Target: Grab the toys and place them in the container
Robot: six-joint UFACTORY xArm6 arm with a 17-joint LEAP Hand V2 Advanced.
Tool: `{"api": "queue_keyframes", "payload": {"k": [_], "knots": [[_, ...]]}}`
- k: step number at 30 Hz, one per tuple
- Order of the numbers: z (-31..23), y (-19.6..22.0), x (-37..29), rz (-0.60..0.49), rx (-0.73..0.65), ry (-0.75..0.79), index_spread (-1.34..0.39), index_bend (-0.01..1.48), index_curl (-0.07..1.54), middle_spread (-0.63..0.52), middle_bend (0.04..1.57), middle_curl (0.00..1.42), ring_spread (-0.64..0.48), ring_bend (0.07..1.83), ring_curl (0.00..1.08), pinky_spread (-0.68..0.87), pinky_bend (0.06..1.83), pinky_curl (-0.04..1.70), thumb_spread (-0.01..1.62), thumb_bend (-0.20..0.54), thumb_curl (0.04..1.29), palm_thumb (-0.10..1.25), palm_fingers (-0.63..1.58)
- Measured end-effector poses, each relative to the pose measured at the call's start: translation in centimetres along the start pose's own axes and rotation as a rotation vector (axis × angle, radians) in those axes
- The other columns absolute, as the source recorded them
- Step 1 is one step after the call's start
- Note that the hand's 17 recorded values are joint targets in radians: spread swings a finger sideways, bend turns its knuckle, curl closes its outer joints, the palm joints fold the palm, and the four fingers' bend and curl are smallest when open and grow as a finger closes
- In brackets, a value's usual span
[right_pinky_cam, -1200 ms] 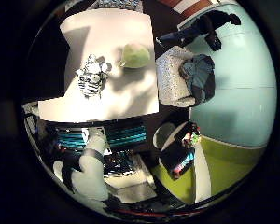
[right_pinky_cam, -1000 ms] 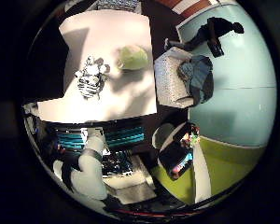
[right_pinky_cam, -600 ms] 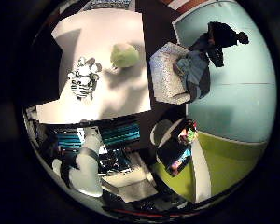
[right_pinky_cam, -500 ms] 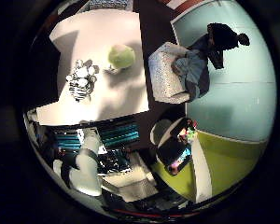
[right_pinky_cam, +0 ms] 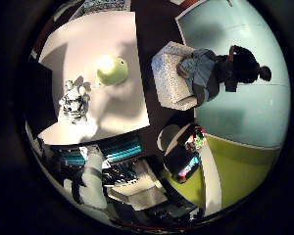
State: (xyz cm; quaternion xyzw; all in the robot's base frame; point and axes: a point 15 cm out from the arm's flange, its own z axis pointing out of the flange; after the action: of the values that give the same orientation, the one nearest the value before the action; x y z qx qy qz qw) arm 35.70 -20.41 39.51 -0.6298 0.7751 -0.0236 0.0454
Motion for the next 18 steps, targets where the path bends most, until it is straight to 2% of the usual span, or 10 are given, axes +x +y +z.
{"api": "queue_keyframes", "payload": {"k": [9, 18], "knots": [[5.3, -3.5, 1.4, 0.025, -0.007, -0.012, -0.37, 0.16, 0.26, 0.08, 0.19, 0.29, 0.22, 0.28, 0.26, 0.40, 0.49, 0.31, 1.11, -0.024, 0.31, 0.55, -0.01], [9.6, -6.8, 2.0, 0.015, 0.012, -0.001, -0.39, 0.13, 0.22, 0.08, 0.20, 0.32, 0.24, 0.21, 0.25, 0.38, 0.41, 0.30, 1.09, -0.028, 0.30, 0.52, -0.04]]}}
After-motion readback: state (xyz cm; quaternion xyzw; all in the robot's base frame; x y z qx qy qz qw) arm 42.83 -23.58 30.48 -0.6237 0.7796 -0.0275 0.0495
